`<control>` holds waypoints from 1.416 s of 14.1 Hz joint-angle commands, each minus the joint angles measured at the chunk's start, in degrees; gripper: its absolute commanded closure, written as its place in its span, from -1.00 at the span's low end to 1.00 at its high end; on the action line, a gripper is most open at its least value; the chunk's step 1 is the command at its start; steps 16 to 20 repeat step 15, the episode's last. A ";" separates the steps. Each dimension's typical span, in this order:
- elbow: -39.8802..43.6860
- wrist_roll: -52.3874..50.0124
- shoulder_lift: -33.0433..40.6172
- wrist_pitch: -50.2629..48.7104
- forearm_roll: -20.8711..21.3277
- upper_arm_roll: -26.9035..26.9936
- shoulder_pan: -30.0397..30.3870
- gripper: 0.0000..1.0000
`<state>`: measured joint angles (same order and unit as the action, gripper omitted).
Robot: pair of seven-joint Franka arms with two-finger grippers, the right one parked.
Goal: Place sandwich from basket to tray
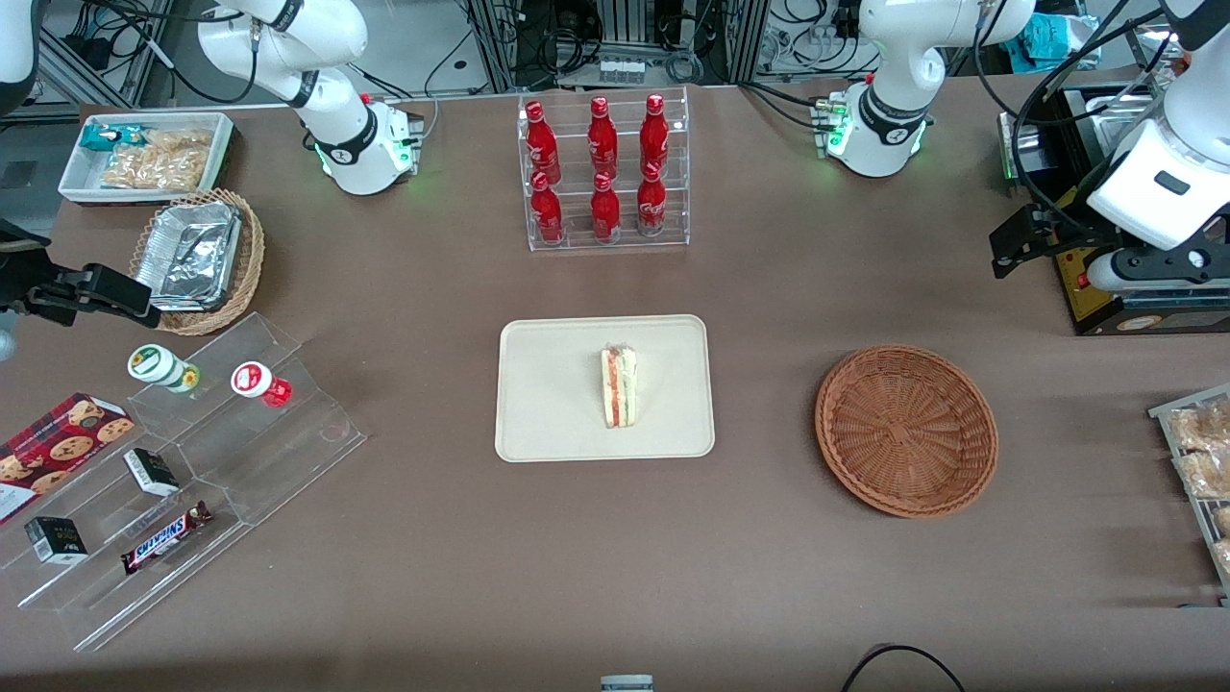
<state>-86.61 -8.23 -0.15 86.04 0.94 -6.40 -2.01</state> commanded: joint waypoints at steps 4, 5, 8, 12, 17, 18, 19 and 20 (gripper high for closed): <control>1.18 -0.20 0.51 -1.92 0.02 -0.19 0.16 -1.00; 1.18 -0.47 0.51 -2.36 0.02 -0.11 0.16 -1.00; 1.18 -0.21 0.59 -2.72 -0.06 1.12 0.16 -1.00; 1.18 0.15 0.51 -3.25 -1.73 2.80 0.16 -1.00; 1.18 -0.03 0.51 -3.25 -1.73 2.80 0.16 -1.00; 1.18 -0.03 0.51 -3.25 -1.73 2.80 0.16 -1.00; 1.18 -0.03 0.51 -3.25 -1.73 2.80 0.16 -1.00; 1.18 -0.03 0.51 -3.25 -1.73 2.80 0.16 -1.00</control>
